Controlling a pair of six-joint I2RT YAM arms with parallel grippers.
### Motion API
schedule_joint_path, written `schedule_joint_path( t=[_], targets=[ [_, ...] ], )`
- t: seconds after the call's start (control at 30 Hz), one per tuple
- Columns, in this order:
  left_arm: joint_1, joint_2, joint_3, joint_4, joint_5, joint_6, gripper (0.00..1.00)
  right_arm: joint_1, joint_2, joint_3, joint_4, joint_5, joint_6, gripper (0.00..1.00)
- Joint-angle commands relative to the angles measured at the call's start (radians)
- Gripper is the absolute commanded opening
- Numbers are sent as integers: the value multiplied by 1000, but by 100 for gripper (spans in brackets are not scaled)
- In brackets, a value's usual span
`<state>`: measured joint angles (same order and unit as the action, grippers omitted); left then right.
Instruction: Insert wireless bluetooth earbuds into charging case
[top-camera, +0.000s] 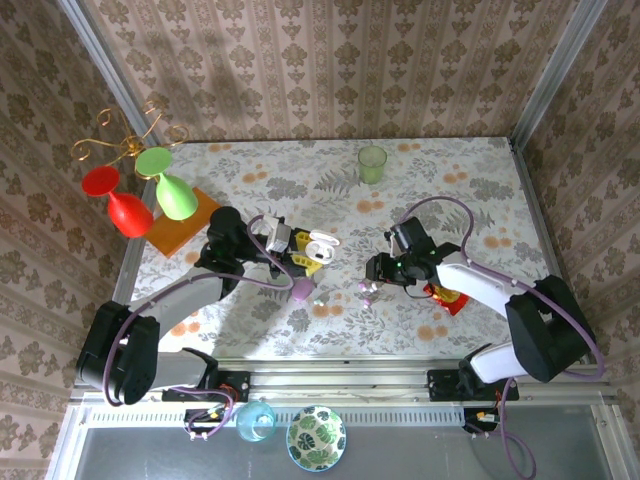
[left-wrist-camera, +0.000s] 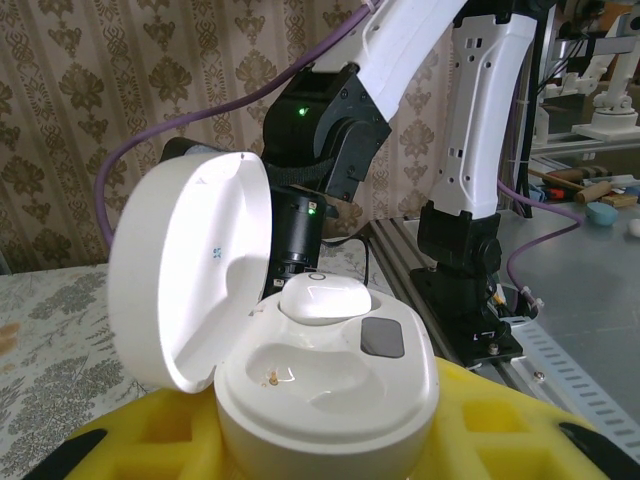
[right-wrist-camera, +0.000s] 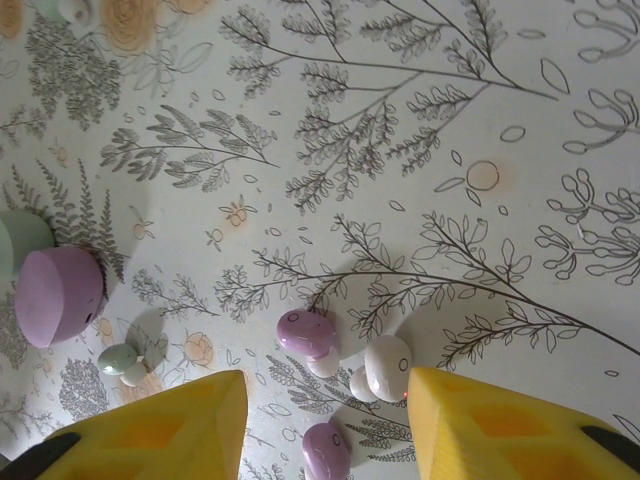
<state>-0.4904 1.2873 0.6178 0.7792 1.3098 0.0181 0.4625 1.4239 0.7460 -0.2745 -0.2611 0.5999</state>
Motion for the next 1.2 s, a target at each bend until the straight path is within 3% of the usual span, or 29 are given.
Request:
schedule_joint_path(
  t=[0.0,0.3,0.53,1.17],
  targets=[
    [-5,-7,22,34,20,3,19,-2,34,-14,-26,7,21,45],
    [-2,-8,18,19,12,9,19,-8,95,-5,-7,4,-20,37],
    [-2,-15,23,0,9,12,19,-28,140,-19,42,-90,-16,34],
    [-4,-10,38,-68,-7,53,19,-30,178,-44,66,-87,-11,22]
  ],
)
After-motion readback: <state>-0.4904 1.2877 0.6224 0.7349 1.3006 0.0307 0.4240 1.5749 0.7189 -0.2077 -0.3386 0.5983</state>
